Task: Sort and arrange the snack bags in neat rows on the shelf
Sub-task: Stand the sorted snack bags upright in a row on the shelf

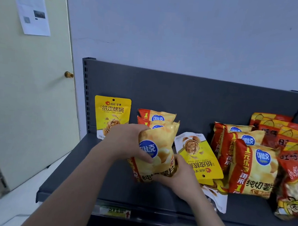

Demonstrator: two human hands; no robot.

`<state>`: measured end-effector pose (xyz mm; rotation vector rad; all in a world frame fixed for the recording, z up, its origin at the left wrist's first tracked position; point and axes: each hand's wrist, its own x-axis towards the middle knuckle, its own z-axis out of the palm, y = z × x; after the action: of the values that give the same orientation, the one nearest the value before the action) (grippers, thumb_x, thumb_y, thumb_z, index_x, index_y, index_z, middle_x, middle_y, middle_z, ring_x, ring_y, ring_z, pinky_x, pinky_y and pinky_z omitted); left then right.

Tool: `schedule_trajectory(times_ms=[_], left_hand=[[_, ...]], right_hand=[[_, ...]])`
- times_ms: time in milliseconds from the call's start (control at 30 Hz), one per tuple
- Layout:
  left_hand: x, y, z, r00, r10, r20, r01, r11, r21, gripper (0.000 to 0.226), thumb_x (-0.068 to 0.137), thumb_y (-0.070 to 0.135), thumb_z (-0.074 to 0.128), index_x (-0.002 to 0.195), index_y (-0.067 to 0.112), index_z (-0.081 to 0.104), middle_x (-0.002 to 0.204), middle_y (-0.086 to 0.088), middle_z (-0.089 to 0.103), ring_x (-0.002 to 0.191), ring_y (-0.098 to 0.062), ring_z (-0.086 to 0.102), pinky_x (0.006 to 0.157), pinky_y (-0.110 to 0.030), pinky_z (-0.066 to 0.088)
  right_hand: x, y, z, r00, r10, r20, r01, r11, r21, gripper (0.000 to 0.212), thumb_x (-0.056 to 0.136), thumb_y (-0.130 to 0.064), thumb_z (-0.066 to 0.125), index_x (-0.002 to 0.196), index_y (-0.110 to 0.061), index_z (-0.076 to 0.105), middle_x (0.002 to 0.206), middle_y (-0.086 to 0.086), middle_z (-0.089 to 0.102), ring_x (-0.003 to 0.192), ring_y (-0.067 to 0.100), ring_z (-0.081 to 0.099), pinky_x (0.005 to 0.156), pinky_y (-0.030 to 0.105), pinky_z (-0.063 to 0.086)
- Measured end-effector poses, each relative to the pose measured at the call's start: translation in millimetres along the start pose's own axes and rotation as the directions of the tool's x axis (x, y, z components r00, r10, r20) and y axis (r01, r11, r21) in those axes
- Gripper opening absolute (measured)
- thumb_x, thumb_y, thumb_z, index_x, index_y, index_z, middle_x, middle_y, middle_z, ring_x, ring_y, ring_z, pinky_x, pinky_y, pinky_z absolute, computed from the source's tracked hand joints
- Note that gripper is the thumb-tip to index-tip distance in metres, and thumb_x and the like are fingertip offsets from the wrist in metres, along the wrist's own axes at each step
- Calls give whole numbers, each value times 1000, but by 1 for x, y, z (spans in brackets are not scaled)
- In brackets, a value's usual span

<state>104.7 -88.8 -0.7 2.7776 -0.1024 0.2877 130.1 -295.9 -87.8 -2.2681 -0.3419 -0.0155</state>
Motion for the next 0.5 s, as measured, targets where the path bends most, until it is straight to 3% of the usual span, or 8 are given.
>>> schedule_trajectory(times_ms=[67, 133, 200, 267, 333, 400, 500], left_hand=[[3, -1, 18, 995, 17, -96, -3, 990, 144, 94, 54, 78, 70, 135, 40, 44, 127, 16, 59, 123, -12, 50, 112, -46, 30], [-3, -9, 43, 981, -38, -192, 62, 990, 125, 111, 58, 76, 70, 149, 36, 22, 151, 12, 35, 142, -15, 26, 120, -51, 12], [-14, -16, 66, 964, -181, -196, 152, 976, -154, 131, 57, 66, 80, 153, 31, -2, 161, 4, 11, 148, -18, 11, 120, -48, 15], [-25, -23, 92, 947, -306, -93, 229, 851, -473, 144, 55, 52, 89, 151, 32, -17, 162, 3, 2, 148, -20, 13, 117, -45, 24], [-35, -26, 113, 948, -318, 9, 253, 735, -629, 140, 57, 47, 90, 151, 37, -14, 160, 6, 17, 143, -17, 29, 112, -40, 36], [-38, -28, 128, 957, -288, 34, 234, 700, -675, 115, 64, 43, 87, 146, 44, 6, 138, 22, 46, 125, -7, 51, 93, -21, 46], [-38, -25, 133, 963, -269, 7, 194, 677, -710, 94, 73, 35, 83, 139, 50, 18, 120, 29, 54, 111, 1, 56, 81, -13, 42]], right_hand=[[1, 8, 9, 998, 56, 36, -58, 998, 40, 64, 51, -58, 83, 104, -36, 53, 96, -15, 67, 88, 7, 64, 78, 37, 56], [-1, 17, 17, 994, 87, 64, -89, 996, 26, 53, 64, -51, 82, 105, -32, 54, 94, -13, 68, 84, 5, 64, 74, 32, 56], [-3, 24, 21, 994, 85, 66, -87, 996, 27, 46, 71, -44, 81, 105, -31, 54, 97, -12, 69, 85, 3, 64, 72, 26, 55], [-4, 26, 23, 997, 66, 44, -68, 997, 43, 46, 72, -40, 81, 107, -31, 52, 98, -15, 66, 84, -1, 61, 68, 18, 51], [-6, 23, 23, 999, 32, 32, -35, 995, 91, 52, 74, -35, 81, 113, -36, 46, 99, -22, 61, 87, -9, 57, 65, 10, 46], [-6, 22, 24, 999, -18, 47, 12, 991, 130, 59, 78, -29, 79, 120, -44, 40, 106, -29, 58, 93, -16, 54, 69, 3, 43], [-3, 22, 24, 997, -33, 74, 22, 990, 137, 63, 82, -24, 76, 122, -50, 34, 111, -34, 54, 102, -12, 53, 74, 0, 39]])
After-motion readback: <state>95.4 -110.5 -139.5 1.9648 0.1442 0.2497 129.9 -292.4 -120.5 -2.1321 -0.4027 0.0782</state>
